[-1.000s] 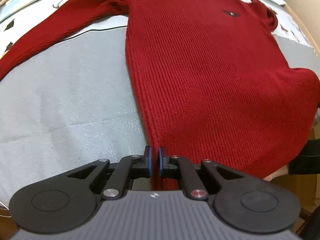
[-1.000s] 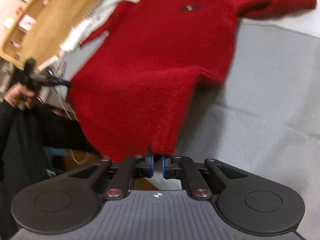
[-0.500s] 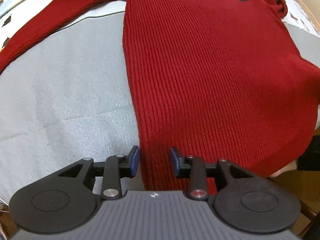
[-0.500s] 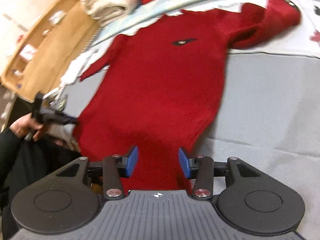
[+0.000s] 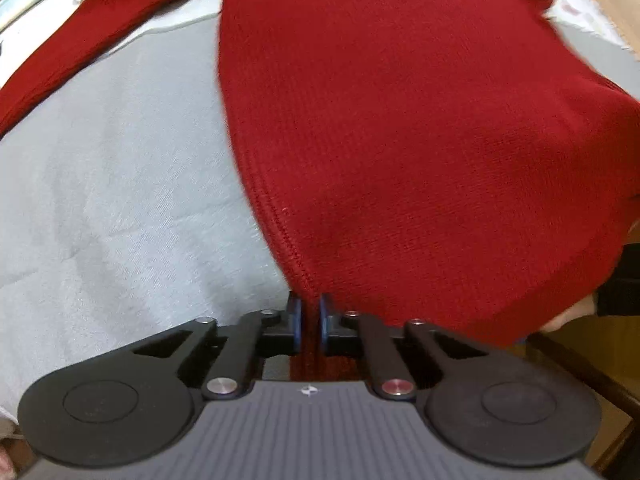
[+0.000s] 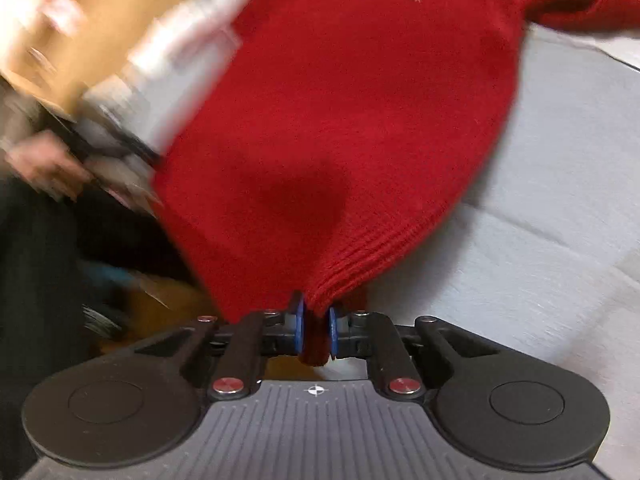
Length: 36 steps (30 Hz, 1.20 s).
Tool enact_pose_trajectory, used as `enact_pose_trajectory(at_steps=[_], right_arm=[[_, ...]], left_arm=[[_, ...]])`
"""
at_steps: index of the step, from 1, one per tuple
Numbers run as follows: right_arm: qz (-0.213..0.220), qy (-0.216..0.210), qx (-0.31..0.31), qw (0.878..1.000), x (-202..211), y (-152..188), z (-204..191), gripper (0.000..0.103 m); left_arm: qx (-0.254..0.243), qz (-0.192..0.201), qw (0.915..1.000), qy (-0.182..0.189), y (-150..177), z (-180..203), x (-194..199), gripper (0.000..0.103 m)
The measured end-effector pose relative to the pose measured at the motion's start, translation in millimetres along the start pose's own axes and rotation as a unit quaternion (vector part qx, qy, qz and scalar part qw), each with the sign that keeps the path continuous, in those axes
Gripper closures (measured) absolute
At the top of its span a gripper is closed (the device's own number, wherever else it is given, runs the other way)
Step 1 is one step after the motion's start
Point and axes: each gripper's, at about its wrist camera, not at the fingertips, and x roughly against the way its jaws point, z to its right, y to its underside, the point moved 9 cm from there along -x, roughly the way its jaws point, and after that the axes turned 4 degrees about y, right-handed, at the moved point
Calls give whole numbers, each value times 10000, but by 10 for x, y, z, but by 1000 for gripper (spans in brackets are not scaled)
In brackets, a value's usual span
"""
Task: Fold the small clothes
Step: 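Grasp the hem with the left tool while the right tool grasps and pulls it straight, then open both tools and release the straightened sweater hem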
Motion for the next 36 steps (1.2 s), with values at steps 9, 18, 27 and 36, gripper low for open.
enact_pose_trajectory(at_steps=[9, 18, 27, 36], right_arm=[[-1154, 1418, -31, 9831, -63, 615, 517, 93], [-303, 2487, -336, 9675, 278, 316, 938, 90], [289, 2215, -556, 9731, 311, 96, 839, 37], [-888, 2454, 73, 9653, -100, 308, 821, 42]], left_arm=[[-593, -356, 9966, -440, -31, 104, -149, 95], [-674, 206, 9966, -415, -295, 272, 15, 79], [-773, -47, 9964, -336, -424, 401, -189, 79], [-556, 424, 9958, -599, -713, 367, -71, 69]])
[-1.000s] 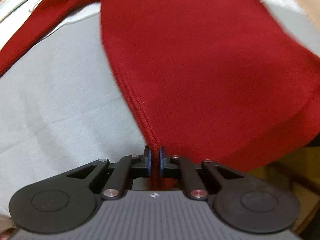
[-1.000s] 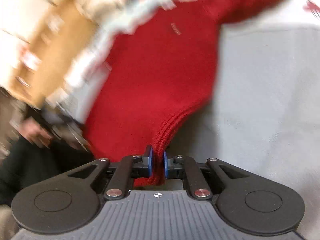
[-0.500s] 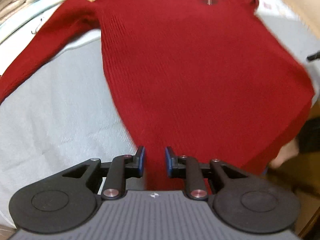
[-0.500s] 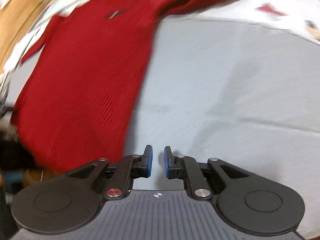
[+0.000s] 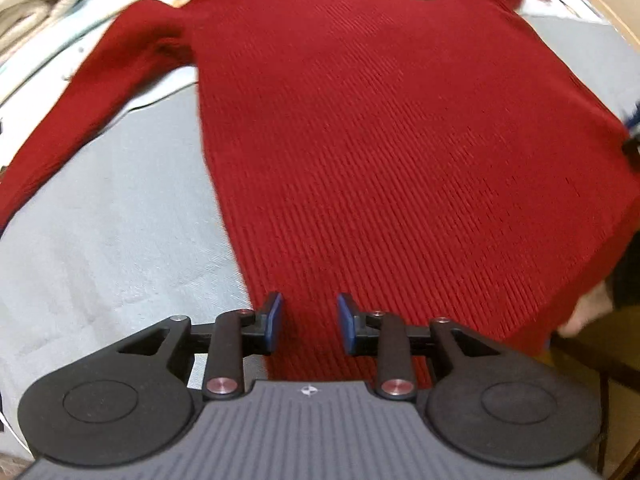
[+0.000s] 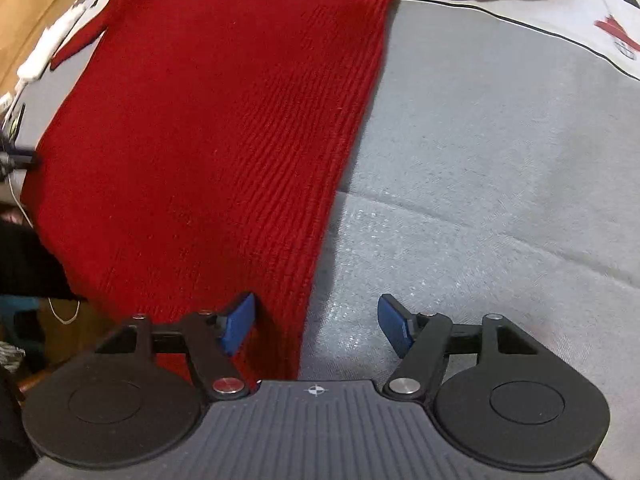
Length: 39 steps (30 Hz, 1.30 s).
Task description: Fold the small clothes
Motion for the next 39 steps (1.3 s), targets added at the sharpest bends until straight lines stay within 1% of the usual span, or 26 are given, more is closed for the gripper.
enact_pose_trajectory(at_steps=[1, 2, 3, 4, 6, 7, 8, 9, 13, 16, 17, 18, 19, 20, 21, 22, 24, 26, 27, 28, 30, 31, 33, 34, 36, 39], right_arm=[[-1, -86, 20, 10000, -6, -16, -30, 58], [-14, -189, 71, 9998, -3, -23, -63, 66], [-31, -226, 148, 9996, -8, -26, -91, 80], [-34, -163, 270, 9995, -24, -31, -101, 86], [-58, -126, 380, 9992, -45, -36, -71, 89], [-64, -124, 359, 9993, -39, -33, -33, 90], [-54, -59, 375, 9993, -24, -32, 12, 91], [-50, 26, 375, 9993, -66, -59, -57, 91], [-60, 220, 184, 9996, -16, -100, 39, 92], [-77, 146, 49, 9999, 13, -98, 78, 91], [-59, 137, 79, 9999, 27, -104, 80, 90], [-32, 144, 110, 9998, 17, -68, 31, 88], [16, 179, 106, 9998, 49, -78, 54, 85], [89, 197, 62, 9997, 61, -115, 96, 83], [175, 178, -17, 9997, 105, -137, 127, 78], [277, 177, -98, 9994, 159, -152, 169, 76], [494, 244, -220, 9982, 251, -226, 228, 74], [782, 359, -352, 9957, 381, -330, 292, 74], [954, 438, -425, 9936, 449, -374, 333, 72], [1117, 516, -490, 9912, 436, -328, 349, 70], [1395, 661, -600, 9862, 532, -402, 392, 63], [1545, 745, -642, 9831, 548, -452, 385, 62], [1757, 852, -705, 9782, 558, -494, 402, 62], [1860, 874, -743, 9758, 562, -540, 388, 62], [2053, 957, -717, 9714, 598, -630, 356, 62], [2451, 1141, -614, 9608, 687, -777, 256, 62]], left_arm=[[29, -16, 10000, -69, -25, -18, -11, 69], [34, -32, 9999, -117, -32, -75, 9, 69], [39, -34, 9999, -153, 42, -59, 17, 69], [44, -26, 9998, -180, 18, -61, 18, 69], [77, 23, 9998, -171, 86, -109, 43, 69], [103, 56, 9998, -160, 56, -104, 54, 69], [124, 87, 9998, -150, 116, -109, 97, 69], [139, 118, 9997, -134, 228, -146, 133, 69], [138, 189, 9997, -39, 240, -116, 155, 69], [13, 139, 9999, 51, 223, -85, 64, 69], [-37, 97, 9999, 103, 224, -70, 29, 66], [-96, 22, 9998, 147, 244, -38, -1, 61], [-181, -129, 9996, 161, 280, -2, -57, 59], [-266, -288, 9992, 117, 311, 8, -126, 57], [-378, -470, 9982, 27, 361, 26, -193, 57], [-521, -629, 9966, -79, 409, 47, -255, 57], [-711, -617, 9954, -177, 408, 97, -257, 56], [-521, -456, 9975, -129, 343, 72, -189, 56], [-449, -328, 9984, -132, 301, 53, -140, 56], [-383, -149, 9990, -150, 246, 31, -71, 56], [-242, 137, 9995, -153, 148, 3, 36, 51], [-158, 297, 9993, -148, 99, -10, 96, 50], [-83, 542, 9983, -218, 19, -15, 185, 45], [-53, 684, 9972, -307, -13, -31, 244, 44], [61, 931, 9947, -436, -84, -77, 347, 38], [392, 1255, 9896, -586, -183, -152, 497, 33]])
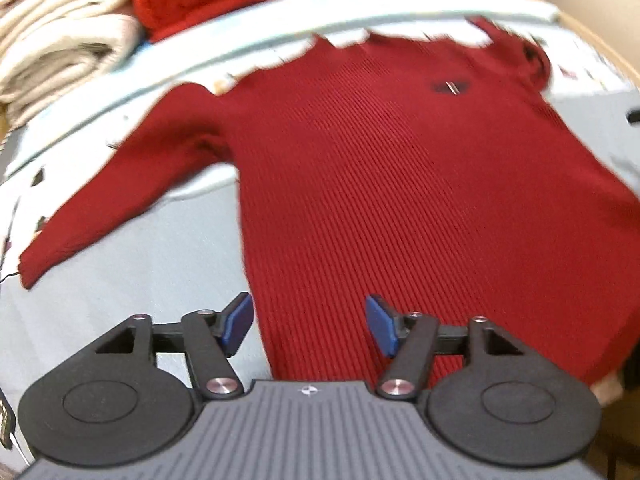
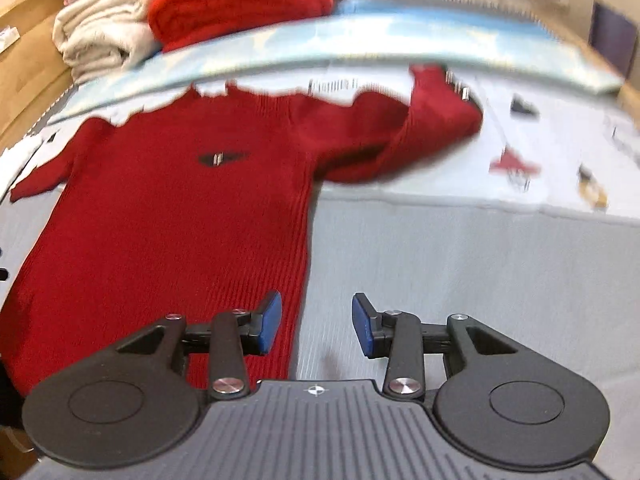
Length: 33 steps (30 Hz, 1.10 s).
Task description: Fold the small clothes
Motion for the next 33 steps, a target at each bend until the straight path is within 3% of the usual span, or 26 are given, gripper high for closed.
enact_pose_trajectory(at_steps=[4, 5, 10, 17, 20, 23, 25, 28, 29, 30, 32, 33], right_arm=[[514, -78, -125, 9986, 38, -261, -158, 62], [609, -110, -184, 9979, 56, -315, -188, 62], [1127, -40, -313, 9931, 105, -617, -325, 62], [1564, 383, 58, 9869, 119, -919, -600, 62], [1760, 459, 292, 9829, 178, -1062, -770, 62], [1839, 598, 520, 9797, 234, -1256, -1011, 62], [1955, 559, 669, 9768, 289, -1430, -1236, 62], [2158, 373, 805, 9724, 323, -1675, -1566, 62], [2202, 274, 796, 9718, 312, -1755, -1666, 62], [2224, 161, 753, 9719, 291, -1820, -1747, 65], [2220, -120, 677, 9726, 179, -1922, -1894, 81], [2217, -190, 671, 9726, 115, -1943, -1944, 89]], left_arm=[[338, 453, 9982, -213, -188, -152, 120, 29], [425, 590, 9970, -276, -249, -175, 136, 24], [758, 1213, 9880, -575, -477, -328, 363, 18], [1183, 1187, 9818, -895, -699, -609, 408, 17], [1368, 1338, 9749, -1135, -908, -849, 521, 17], [1679, 1420, 9696, -1075, -1194, -1105, 549, 18], [1807, 1525, 9667, -981, -1374, -1268, 485, 23], [1815, 1603, 9647, -1034, -1487, -1475, 305, 53], [1825, 1594, 9646, -1038, -1471, -1536, 220, 69], [1829, 1545, 9654, -1039, -1417, -1591, 128, 82], [1880, 1181, 9688, -1102, -1300, -1713, -86, 91], [2001, 1084, 9670, -1143, -1276, -1804, -138, 91]])
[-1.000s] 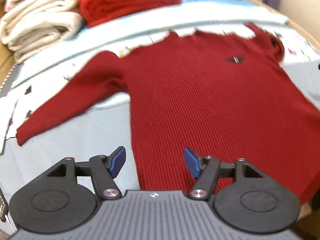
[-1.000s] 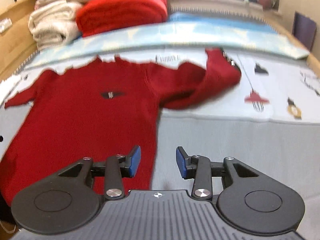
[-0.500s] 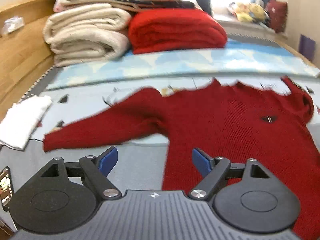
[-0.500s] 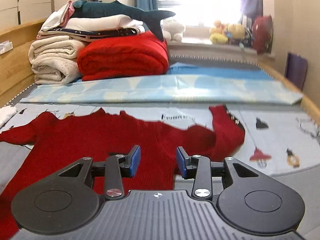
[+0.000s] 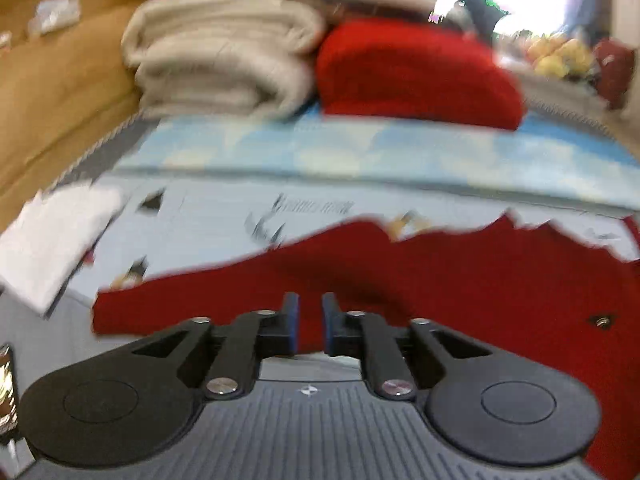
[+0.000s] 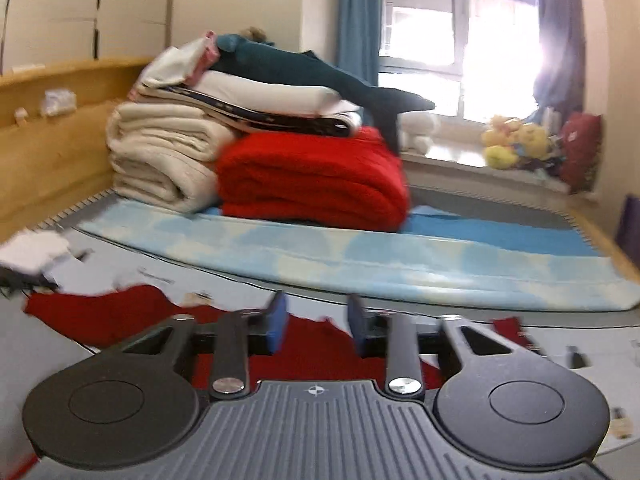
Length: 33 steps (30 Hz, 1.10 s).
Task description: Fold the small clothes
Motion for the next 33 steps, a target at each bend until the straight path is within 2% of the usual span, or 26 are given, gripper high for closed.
enact_pose_trajectory(at_steps=[2, 6, 10, 11, 12, 14, 17, 22, 23, 25, 27, 29, 32, 33], right_arm=[[9, -2, 44, 10000, -159, 69, -81, 92], [-525, 340, 96, 9980, -554, 268, -184, 92], [-693, 405, -61, 9968, -808, 302, -240, 92], [-744, 375, -82, 9965, -852, 337, -257, 92], [-779, 337, -72, 9964, -896, 358, -283, 92], [-787, 343, 84, 9963, -948, 381, -338, 92], [-785, 359, 274, 9959, -1010, 419, -399, 91], [-984, 281, 223, 9945, -1111, 529, -428, 91], [-1022, 290, 230, 9941, -1131, 552, -433, 91], [-1082, 309, 220, 9934, -1157, 585, -432, 91], [-1139, 325, 189, 9928, -1181, 608, -431, 91], [-1178, 357, 198, 9922, -1190, 628, -432, 91], [-1205, 383, 178, 9918, -1204, 642, -425, 90], [-1216, 387, 154, 9917, -1205, 643, -422, 90]], left_arm=[[275, 16, 9996, 5, -41, -162, -112, 91], [772, -142, 9964, -333, -31, -567, -331, 90], [1509, -419, 9860, -577, 31, -1069, -603, 85], [1734, -503, 9816, -622, 45, -1191, -667, 70], [1996, -596, 9756, -694, 89, -1313, -729, 46], [2609, -723, 9593, -806, 199, -1558, -846, 31], [3135, -943, 9415, -799, 349, -1757, -1016, 31], [3626, -1302, 9204, -662, 610, -1804, -1270, 31], [3660, -1276, 9192, -696, 625, -1809, -1285, 31], [3519, -1198, 9251, -776, 594, -1820, -1290, 37], [3338, -1195, 9313, -834, 571, -1800, -1282, 67], [3215, -1181, 9352, -897, 534, -1779, -1262, 83], [3253, -968, 9354, -990, 406, -1765, -1147, 88], [3185, -840, 9384, -1043, 305, -1736, -1092, 89]])
